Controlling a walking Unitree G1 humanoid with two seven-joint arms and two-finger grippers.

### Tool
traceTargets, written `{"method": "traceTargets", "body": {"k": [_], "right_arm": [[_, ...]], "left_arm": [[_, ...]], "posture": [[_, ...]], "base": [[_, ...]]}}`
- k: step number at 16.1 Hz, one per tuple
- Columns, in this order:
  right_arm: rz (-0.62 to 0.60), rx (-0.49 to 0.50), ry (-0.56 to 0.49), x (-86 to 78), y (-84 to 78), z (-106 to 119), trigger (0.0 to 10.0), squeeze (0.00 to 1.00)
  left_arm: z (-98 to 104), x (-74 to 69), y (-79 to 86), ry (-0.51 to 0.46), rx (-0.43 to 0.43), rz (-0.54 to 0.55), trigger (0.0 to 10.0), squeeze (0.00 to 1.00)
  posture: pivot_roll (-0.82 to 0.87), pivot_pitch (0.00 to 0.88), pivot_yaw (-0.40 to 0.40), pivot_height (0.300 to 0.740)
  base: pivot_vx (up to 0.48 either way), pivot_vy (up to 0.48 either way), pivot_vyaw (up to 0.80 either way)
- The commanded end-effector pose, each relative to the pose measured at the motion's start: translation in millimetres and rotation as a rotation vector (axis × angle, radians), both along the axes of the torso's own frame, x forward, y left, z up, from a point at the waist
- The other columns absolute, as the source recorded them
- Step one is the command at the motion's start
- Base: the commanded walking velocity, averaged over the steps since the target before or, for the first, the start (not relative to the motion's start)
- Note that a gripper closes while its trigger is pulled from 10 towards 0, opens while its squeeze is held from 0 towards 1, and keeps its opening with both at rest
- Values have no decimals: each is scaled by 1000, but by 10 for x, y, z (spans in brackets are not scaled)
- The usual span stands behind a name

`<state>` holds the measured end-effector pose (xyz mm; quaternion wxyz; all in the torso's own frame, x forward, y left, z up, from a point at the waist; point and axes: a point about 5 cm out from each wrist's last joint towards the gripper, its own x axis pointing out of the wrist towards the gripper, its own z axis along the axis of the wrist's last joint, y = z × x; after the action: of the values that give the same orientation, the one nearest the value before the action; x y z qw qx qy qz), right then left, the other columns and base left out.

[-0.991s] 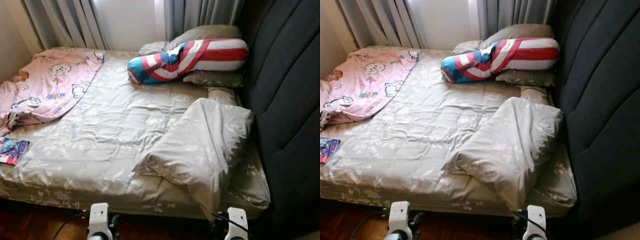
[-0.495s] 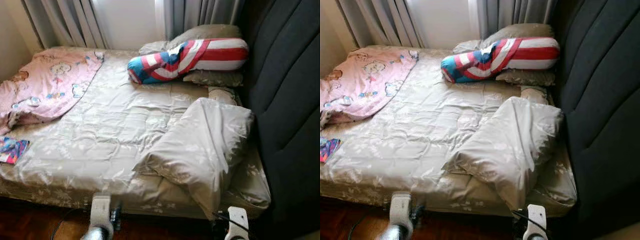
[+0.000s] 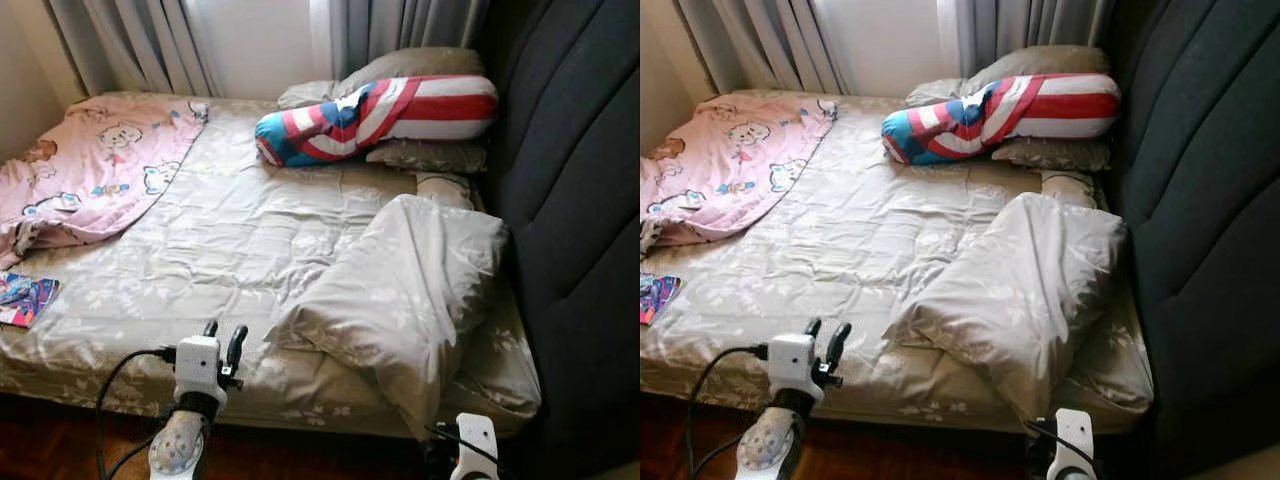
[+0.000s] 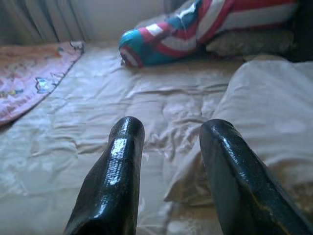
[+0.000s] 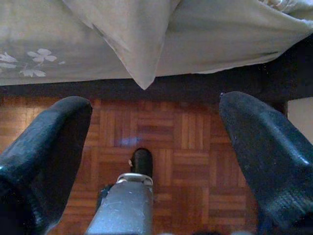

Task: Clean up the room

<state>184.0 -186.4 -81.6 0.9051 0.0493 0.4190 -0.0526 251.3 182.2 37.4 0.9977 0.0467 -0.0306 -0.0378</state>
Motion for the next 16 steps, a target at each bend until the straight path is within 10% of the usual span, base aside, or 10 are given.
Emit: {"method": "traceTargets", "body": {"k": [1, 6, 16], "right_arm": [[1, 2, 0, -3, 7, -2, 10000, 0], [7, -4, 8, -22, 8, -12, 10000, 0], [0, -6, 16, -27, 8, -16, 10000, 0]], "left_arm": [[-1, -20, 2, 10, -10, 8, 10000, 0], [-17, 16, -8, 68, -45, -3, 10000, 0], [-942, -432, 240, 707, -62, 136, 10000, 0]], "posture": [[11, 17, -22, 740], [8, 0, -14, 740], [1, 18, -15, 740]], "base": [[0, 0, 0], [0, 0, 0], [0, 0, 0]]}}
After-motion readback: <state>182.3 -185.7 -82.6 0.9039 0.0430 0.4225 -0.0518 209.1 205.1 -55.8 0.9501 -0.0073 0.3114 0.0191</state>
